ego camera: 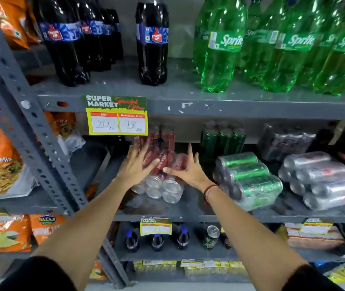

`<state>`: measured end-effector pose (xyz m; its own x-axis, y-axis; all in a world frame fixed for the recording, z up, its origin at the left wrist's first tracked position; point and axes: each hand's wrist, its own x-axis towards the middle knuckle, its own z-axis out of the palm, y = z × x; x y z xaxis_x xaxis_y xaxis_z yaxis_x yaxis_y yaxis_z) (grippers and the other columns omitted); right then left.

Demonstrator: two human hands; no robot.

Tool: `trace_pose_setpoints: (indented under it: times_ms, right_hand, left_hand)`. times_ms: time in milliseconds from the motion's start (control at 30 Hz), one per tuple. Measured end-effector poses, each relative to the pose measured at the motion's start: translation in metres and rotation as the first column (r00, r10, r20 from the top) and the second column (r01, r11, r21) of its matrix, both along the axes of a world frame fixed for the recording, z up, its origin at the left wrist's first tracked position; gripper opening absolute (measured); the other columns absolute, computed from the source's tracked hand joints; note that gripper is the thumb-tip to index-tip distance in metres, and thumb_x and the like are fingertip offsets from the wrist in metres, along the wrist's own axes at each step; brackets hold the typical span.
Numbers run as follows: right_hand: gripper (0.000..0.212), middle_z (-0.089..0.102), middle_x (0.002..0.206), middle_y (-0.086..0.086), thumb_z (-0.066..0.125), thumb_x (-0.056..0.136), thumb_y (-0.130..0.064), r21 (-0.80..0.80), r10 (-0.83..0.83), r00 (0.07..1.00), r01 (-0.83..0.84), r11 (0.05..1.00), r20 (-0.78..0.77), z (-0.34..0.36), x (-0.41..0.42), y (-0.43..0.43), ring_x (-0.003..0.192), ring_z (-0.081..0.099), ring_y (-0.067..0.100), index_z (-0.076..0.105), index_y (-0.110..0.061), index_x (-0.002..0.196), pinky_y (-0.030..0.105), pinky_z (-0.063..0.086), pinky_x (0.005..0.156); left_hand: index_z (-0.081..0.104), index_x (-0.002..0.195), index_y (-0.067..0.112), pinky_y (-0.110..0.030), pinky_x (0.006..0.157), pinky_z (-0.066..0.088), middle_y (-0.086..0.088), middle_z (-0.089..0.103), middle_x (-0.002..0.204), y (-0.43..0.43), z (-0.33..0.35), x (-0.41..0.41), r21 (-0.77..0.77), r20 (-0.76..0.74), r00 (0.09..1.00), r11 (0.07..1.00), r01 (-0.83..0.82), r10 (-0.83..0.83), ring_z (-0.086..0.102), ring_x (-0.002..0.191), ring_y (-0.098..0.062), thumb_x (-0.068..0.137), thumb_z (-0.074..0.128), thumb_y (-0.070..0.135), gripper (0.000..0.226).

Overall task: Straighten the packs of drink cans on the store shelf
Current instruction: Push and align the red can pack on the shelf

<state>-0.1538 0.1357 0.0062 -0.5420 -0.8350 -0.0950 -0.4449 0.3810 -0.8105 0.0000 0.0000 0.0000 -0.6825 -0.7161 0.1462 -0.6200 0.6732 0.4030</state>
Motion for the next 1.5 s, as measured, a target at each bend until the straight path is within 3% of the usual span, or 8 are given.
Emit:
trace_pose_setpoints:
  times_ms: [133,333,667,900,1067,1200,1333,1500]
  right_hand:
    - [0.154,-0.011,0.159,0.012,0.084,0.037,-0.063,0.149,0.096,0.988,-0.114,0.982,0.122,0.001,-0.01,-0.023,0.146,-0.012,0.032,-0.026,-0.037,0.14,0.056,0.033,0.105]
    - [0.157,0.041,0.141,-0.002,0.092,0.029,-0.047,0.171,0.026,0.914,-0.103,0.98,0.404,-0.016,-0.022,-0.035,0.107,0.052,0.019,-0.019,-0.044,0.14,0.04,0.058,0.062]
    - [0.126,0.05,0.128,0.002,0.092,0.034,-0.045,-0.037,0.065,0.983,-0.06,0.998,0.172,-0.016,0.0,-0.016,0.123,0.046,0.023,0.015,-0.032,0.133,0.047,0.038,0.108]
    - [0.121,0.005,0.155,0.003,0.09,0.048,-0.039,-0.223,0.079,0.96,-0.142,0.964,-0.27,-0.044,0.051,0.022,0.132,0.037,0.03,0.011,-0.035,0.14,0.045,0.039,0.103]
    - [0.095,-0.008,0.159,0.0,0.083,0.067,-0.022,-0.248,0.069,0.927,-0.17,0.954,-0.369,-0.073,0.051,0.031,0.132,0.042,0.033,0.022,-0.033,0.138,0.049,0.044,0.102]
    - [0.087,-0.007,0.159,-0.002,0.08,0.07,-0.029,-0.262,0.088,0.923,-0.196,0.945,-0.375,-0.073,0.048,0.032,0.134,0.038,0.024,0.023,-0.037,0.135,0.041,0.041,0.104]
    - [0.073,0.017,0.154,0.002,0.059,0.076,-0.064,-0.409,0.032,0.954,-0.158,0.899,-0.297,-0.058,0.033,0.033,0.129,0.017,-0.019,0.033,-0.03,0.136,0.028,0.03,0.101]
    - [0.068,0.031,0.149,0.005,0.054,0.08,-0.06,-0.27,0.13,0.99,-0.113,0.956,0.047,-0.01,-0.002,-0.013,0.135,0.032,0.015,0.036,-0.032,0.14,0.034,0.025,0.111]
  left_hand:
    - [-0.002,0.142,0.048,-0.061,0.111,0.021,-0.009,-0.004,0.159,-0.022,0.0,-0.021,0.23,0.078,0.996,0.973,0.014,-0.033,0.011,0.143,-0.039,0.069,0.029,0.084,0.087]
    - [0.007,0.142,0.05,-0.055,0.109,0.026,-0.01,0.026,0.154,-0.035,-0.017,-0.028,0.231,0.101,0.995,0.972,-0.036,0.013,0.031,0.135,-0.042,0.056,0.028,0.092,0.097]
    - [0.006,0.143,0.046,-0.059,0.1,0.038,-0.014,0.022,0.154,-0.012,-0.019,-0.007,0.069,0.009,1.0,0.997,-0.023,0.023,0.041,0.128,-0.045,0.066,0.029,0.084,0.089]
    - [-0.007,0.145,0.037,-0.051,0.076,0.055,-0.018,0.013,0.152,0.045,-0.062,0.042,-0.061,-0.38,0.923,0.994,-0.088,0.058,0.051,0.117,-0.041,0.077,0.038,0.074,0.089]
    - [-0.003,0.145,0.038,-0.047,0.084,0.054,-0.02,0.003,0.152,0.053,-0.084,0.051,-0.053,-0.404,0.915,0.997,-0.048,0.023,0.043,0.128,-0.039,0.078,0.053,0.063,0.09]
    - [0.003,0.144,0.035,-0.046,0.089,0.051,-0.023,0.001,0.152,0.058,-0.08,0.053,-0.071,-0.41,0.912,0.997,-0.021,-0.01,0.038,0.132,-0.039,0.078,0.057,0.056,0.088]
    - [0.011,0.144,0.034,-0.039,0.085,0.05,-0.015,0.004,0.154,0.072,-0.065,0.057,-0.033,-0.482,0.875,0.996,-0.08,0.054,0.038,0.131,-0.03,0.078,0.054,0.06,0.083]
    - [0.015,0.145,0.033,-0.035,0.107,0.025,-0.004,0.0,0.156,0.099,-0.037,0.035,0.403,-0.654,0.557,0.859,-0.317,0.512,0.017,0.141,-0.024,0.081,0.046,0.065,0.078]
